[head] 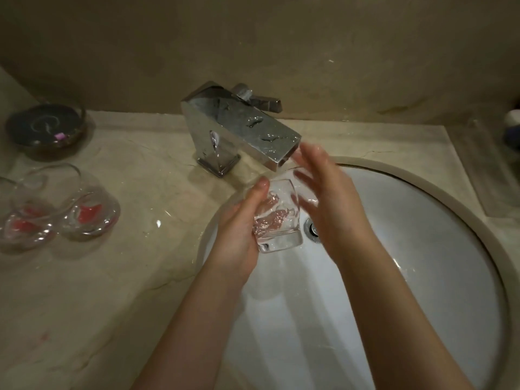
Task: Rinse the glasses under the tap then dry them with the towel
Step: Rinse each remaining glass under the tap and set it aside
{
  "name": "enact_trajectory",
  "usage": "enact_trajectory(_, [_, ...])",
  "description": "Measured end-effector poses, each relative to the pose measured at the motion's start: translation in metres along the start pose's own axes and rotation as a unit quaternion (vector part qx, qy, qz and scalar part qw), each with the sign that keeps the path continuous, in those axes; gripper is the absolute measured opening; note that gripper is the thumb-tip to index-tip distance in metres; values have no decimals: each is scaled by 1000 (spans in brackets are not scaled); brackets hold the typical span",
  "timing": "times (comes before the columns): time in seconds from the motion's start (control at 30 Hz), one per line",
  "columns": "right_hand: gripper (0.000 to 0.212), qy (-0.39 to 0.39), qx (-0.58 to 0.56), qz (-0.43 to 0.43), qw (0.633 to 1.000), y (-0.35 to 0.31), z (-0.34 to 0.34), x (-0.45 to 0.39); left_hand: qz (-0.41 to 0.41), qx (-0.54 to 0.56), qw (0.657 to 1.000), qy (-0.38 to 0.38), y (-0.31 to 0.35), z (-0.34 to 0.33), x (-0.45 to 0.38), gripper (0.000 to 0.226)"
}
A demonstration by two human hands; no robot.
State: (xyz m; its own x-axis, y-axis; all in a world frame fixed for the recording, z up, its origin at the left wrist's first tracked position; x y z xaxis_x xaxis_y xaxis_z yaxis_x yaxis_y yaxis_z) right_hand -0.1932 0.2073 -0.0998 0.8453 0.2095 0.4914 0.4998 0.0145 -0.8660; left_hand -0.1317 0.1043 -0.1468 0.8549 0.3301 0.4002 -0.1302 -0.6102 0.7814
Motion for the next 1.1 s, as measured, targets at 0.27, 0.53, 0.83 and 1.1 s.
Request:
enact_trajectory(0.27, [55,29,129,-262,956,89,39,38,346,-110,930,-60,-78,10,41,83])
enact_trajectory(0.53, [53,87,95,-238,963,86,90,64,365,-117,917,-109,-96,-32,62,82])
enact_trajectory(0.83, [44,137,14,-149,979,75,179,112,283,-220,923,-139,-123,-97,88,71])
enact_trajectory(1.1, [66,150,-60,16,987,40,265,193,77,-384,840,-376,-101,-204,139,56])
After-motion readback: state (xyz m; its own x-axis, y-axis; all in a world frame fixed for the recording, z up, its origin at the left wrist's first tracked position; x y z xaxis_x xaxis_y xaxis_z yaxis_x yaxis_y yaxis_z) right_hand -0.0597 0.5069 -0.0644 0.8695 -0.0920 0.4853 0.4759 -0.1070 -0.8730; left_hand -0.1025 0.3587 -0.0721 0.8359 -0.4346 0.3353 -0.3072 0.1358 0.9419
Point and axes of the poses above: each hand's wrist, its own x-axis away from the middle knuckle, its own z-axis out of the back of the hand, y = z × x, the point moved 10 cm from there along -x, towards the middle knuckle, and after that the axes turned 8 degrees about -z, right-handed, at the moved point
